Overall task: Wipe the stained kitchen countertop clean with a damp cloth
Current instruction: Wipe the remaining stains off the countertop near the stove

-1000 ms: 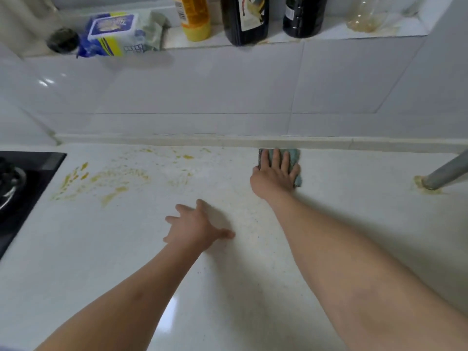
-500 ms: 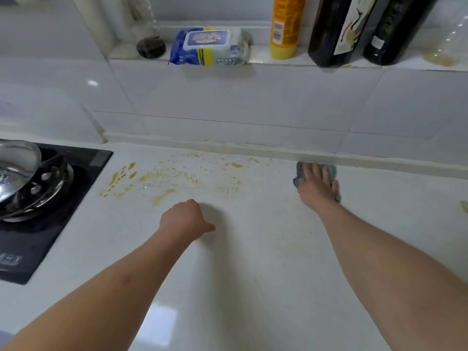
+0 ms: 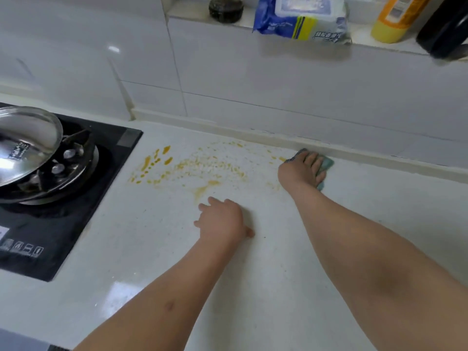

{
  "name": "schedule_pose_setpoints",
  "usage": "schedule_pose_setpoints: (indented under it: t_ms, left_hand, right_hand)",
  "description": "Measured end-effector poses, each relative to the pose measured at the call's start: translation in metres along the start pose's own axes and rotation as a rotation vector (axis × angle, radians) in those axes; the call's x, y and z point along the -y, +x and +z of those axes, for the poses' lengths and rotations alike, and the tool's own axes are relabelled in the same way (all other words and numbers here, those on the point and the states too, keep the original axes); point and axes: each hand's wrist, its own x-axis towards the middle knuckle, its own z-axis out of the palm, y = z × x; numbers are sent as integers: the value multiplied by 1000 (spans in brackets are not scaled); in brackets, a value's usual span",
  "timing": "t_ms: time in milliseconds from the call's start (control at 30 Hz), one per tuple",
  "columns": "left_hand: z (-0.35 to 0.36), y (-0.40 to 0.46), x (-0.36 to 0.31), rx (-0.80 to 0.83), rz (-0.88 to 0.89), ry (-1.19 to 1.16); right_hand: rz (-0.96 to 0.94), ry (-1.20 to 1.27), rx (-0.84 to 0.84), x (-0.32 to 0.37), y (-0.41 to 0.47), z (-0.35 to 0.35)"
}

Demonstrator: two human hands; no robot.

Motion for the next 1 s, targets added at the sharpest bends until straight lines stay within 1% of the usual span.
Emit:
schedule_pose_setpoints:
  t_ms: [67, 100, 167, 233, 400, 467, 533, 567, 633, 667, 733, 800, 833, 867, 1000]
  left_hand:
    - [0, 2, 2, 4, 3, -18]
    - [1, 3, 2, 7, 7, -22]
    - [3, 5, 2, 15, 11, -34]
    - [3, 7, 3, 17, 3, -43]
    - [1, 6, 3, 33, 0, -72]
    - [0, 4, 3, 28, 11, -85]
    - [0, 2, 4, 31, 17, -94]
    - [-1, 2, 4, 38, 19, -96]
    - [-2, 2, 4, 49, 19, -97]
    - [-2, 3, 4, 46, 27, -94]
    - [1, 4, 6, 35, 58, -80]
    - [4, 6, 9, 18, 98, -60]
    - [4, 7, 10, 15, 113, -51]
    - [5, 7, 10, 13, 122, -46]
    - [4, 6, 9, 13, 121, -36]
  right_hand:
    - [-146, -32, 12, 7, -7, 5]
    - [-254, -66, 31, 6, -10, 6]
    - [-483, -149, 102, -2, -15, 4]
    - [-649, -179, 173, -11, -26, 1]
    - [-918, -132, 307, -53, -89, -3]
    - [-974, -159, 343, -83, -105, -11]
    - [-933, -219, 319, -111, -101, -21]
    - [-867, -256, 289, -122, -92, -27]
    - [-678, -331, 220, -135, -69, -39]
    - [-574, -336, 188, -137, -58, -43]
    - [-375, -263, 137, -126, -41, -42]
    - [-239, -208, 108, -101, -33, -32]
    - [-219, -200, 110, -84, -32, -25]
    - [-242, -203, 112, -67, -34, -17]
    - [-482, -227, 115, -14, -60, 9]
